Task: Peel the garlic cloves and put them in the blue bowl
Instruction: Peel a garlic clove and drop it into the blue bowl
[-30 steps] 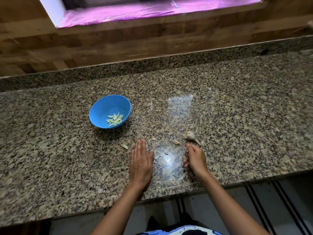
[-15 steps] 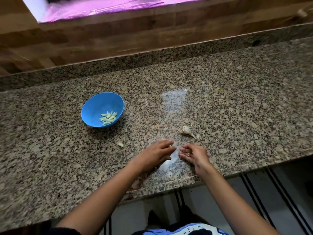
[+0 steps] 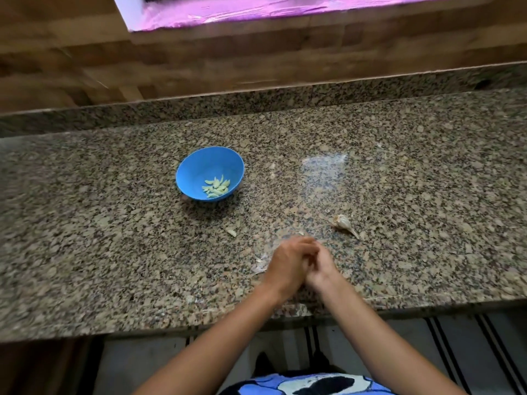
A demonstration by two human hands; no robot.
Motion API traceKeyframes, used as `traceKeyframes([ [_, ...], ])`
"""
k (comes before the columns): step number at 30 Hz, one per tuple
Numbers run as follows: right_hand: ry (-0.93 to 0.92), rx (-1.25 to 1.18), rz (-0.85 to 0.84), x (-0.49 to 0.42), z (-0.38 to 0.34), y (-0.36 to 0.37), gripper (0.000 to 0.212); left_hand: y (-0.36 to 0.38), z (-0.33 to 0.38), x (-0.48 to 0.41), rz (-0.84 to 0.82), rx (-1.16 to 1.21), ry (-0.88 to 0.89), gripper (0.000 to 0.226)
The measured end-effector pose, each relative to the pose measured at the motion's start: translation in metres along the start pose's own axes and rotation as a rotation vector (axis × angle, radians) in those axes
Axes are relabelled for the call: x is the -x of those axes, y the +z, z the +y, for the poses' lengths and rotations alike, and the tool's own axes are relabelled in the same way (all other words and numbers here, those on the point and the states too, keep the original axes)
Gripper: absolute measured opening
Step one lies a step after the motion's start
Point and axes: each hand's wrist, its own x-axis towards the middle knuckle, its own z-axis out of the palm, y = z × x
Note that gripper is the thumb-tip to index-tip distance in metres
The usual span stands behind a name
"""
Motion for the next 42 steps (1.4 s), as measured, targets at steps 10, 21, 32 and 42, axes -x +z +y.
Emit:
traceKeyframes([
  [10, -0.118, 0.171, 0.098, -0.008, -0.021, -0.01, 0.034, -0.038, -0.093, 0.036, -0.108, -0.335, 0.024, 0.071],
  [21, -0.406, 0.179, 0.221, 0.013, -0.056, -0.046, 0.037, 0.029, -0.037, -0.037, -0.586, -0.494, 0.427, 0.071],
  [32, -0.24, 0.072, 0.188, -0.005, -0.028, -0.029, 0.035, -0.045, -0.093, 0.025, -0.653, -0.439, 0.541, 0.063],
  [42, -0.193, 0.146, 0.137, 0.002, -0.002, -0.012, 0.029, -0.033, -0.092, 0.048, -0.104, -0.431, 0.505, 0.024],
])
